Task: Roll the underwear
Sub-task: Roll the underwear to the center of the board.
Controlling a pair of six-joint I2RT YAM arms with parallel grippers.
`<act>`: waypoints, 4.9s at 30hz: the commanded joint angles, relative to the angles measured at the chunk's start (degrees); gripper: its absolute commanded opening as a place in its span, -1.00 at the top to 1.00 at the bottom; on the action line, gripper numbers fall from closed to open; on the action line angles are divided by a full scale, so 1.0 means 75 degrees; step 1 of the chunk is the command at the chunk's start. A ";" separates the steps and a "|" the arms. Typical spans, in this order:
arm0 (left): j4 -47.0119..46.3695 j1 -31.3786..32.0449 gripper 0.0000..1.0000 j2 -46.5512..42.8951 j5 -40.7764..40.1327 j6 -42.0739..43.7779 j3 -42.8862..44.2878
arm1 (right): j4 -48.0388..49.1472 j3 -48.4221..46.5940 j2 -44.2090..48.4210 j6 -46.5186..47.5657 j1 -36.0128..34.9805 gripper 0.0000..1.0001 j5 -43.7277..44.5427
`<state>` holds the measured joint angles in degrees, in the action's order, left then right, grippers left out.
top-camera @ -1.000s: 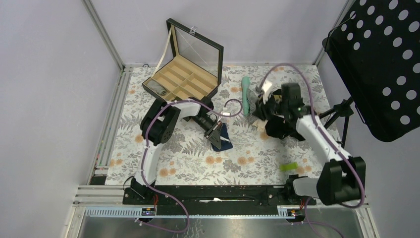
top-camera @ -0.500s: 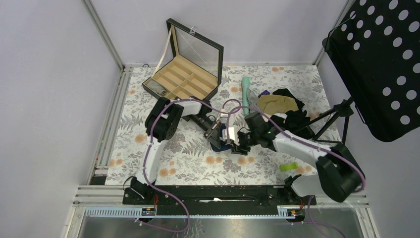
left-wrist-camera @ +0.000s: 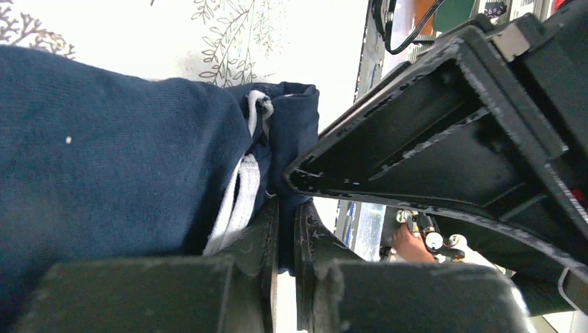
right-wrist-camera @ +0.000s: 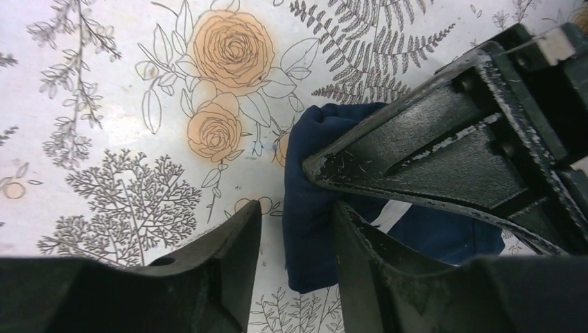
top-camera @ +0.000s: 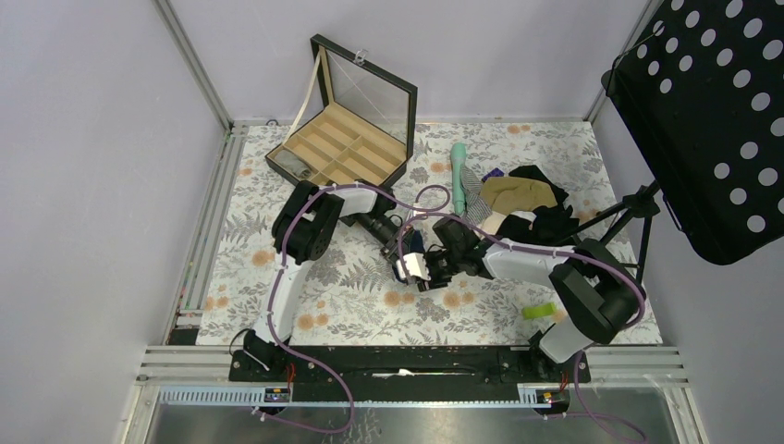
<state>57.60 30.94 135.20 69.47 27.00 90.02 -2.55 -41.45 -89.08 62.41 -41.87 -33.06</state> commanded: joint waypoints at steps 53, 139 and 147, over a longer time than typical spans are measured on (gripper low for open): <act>-0.4930 0.1864 0.02 -0.6454 -0.3944 0.2381 -0.4188 | -0.8865 -0.7792 -0.7402 -0.2118 0.1973 0.85 -0.1205; 0.0516 0.0797 1.00 0.0608 -0.1244 0.1077 0.1427 | 0.0595 0.1062 0.1139 -0.0138 -0.0147 -0.08 0.1066; 0.0512 0.0657 0.91 0.0330 -0.1475 0.0850 0.1468 | -0.0366 0.0931 0.0752 0.0298 -0.0243 0.80 0.1305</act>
<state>64.40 36.29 137.75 64.40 32.53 100.53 1.39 -32.75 -80.66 62.37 -42.39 -23.14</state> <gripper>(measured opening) 0.069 0.278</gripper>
